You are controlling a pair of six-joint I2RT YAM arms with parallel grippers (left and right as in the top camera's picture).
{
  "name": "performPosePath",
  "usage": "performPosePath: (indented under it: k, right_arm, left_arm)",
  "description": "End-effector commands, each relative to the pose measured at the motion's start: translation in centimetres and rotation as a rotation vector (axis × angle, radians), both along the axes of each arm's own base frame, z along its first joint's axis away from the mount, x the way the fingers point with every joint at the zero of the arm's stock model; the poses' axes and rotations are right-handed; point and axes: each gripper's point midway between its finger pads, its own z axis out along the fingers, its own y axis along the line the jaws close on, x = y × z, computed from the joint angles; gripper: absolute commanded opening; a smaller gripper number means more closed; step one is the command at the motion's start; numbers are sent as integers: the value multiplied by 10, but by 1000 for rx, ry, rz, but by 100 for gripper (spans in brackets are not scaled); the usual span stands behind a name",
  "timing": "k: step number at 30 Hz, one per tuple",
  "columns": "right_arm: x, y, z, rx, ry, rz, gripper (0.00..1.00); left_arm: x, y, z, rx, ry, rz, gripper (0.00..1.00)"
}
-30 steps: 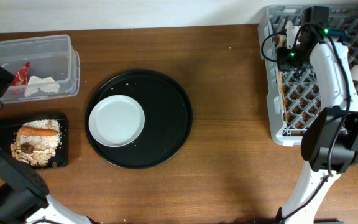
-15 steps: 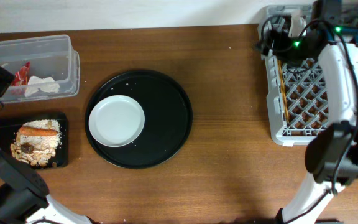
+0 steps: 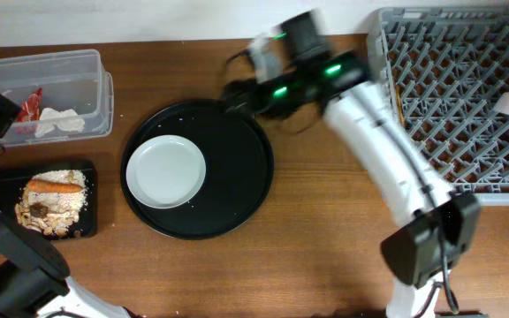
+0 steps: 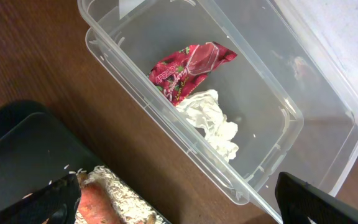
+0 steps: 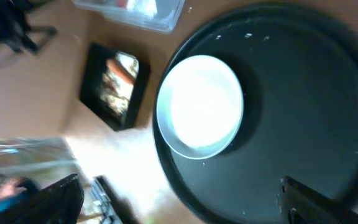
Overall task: Sort waste into correct bins and load items into the dishwasher rack
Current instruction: 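Move the right gripper back to the white plate's edge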
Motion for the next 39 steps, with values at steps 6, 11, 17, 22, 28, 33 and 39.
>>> performPosePath:
  k: [6, 11, 17, 22, 28, 33, 39]
  right_arm:
    - [-1, 63, -30, -229, -167, -265, 98]
    - [-6, 84, -97, -262, 33, -457, 94]
    - [-20, 103, -173, -293, 233, -468, 88]
    - [-21, 94, -196, -362, 245, -486, 65]
    - [-26, 72, -217, -469, 258, -548, 60]
    - [-28, 72, -225, -480, 275, -557, 54]
    - [-33, 76, -229, -490, 273, -546, 48]
  left_arm:
    - [-1, 2, 8, 10, -16, 5, 99]
    - [-1, 2, 8, 10, -16, 5, 99]
    - [-1, 2, 8, 10, -16, 5, 99]
    - [-1, 2, 8, 10, -16, 5, 99]
    - [-1, 2, 8, 10, -16, 5, 99]
    - [-1, 2, 8, 10, -16, 5, 99]
    - [-1, 2, 8, 10, -16, 5, 99]
